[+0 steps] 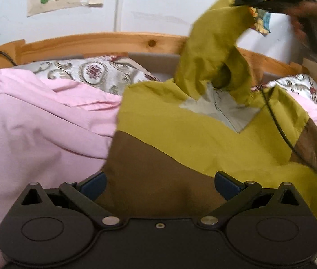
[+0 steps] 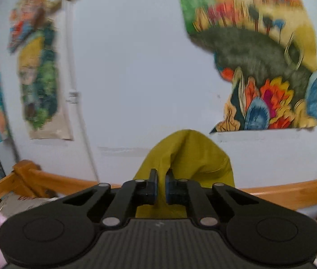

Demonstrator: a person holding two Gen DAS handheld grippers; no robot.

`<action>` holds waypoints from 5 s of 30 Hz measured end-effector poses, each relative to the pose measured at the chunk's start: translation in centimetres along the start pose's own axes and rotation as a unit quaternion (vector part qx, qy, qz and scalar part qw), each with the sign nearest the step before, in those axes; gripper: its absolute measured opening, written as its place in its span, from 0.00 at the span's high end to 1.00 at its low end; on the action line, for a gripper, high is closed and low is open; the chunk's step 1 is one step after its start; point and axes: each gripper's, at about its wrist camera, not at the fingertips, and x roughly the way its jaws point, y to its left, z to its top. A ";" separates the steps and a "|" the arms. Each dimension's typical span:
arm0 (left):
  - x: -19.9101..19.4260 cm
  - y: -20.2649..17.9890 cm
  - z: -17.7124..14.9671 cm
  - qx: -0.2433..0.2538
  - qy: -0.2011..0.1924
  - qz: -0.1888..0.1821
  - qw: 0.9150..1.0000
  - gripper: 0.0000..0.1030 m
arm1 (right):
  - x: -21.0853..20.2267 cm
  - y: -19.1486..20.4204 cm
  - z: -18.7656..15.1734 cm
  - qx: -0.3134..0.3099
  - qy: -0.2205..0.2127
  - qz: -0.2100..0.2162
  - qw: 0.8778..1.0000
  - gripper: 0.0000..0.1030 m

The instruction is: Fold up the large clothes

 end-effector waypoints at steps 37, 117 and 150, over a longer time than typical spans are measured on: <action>4.0 -10.6 1.5 0.021 -0.035 -0.093 0.995 0.01 | -27.9 5.3 -25.6 0.057 0.095 -0.092 0.990 0.40; -19.0 -15.0 -20.3 0.264 0.111 -0.169 0.943 0.01 | -39.7 10.6 -35.1 -0.234 0.245 -0.106 0.935 0.44; -20.9 -6.1 -16.9 0.194 0.065 0.034 0.978 0.96 | -43.8 5.4 -27.5 -0.032 -0.018 -0.156 0.987 0.97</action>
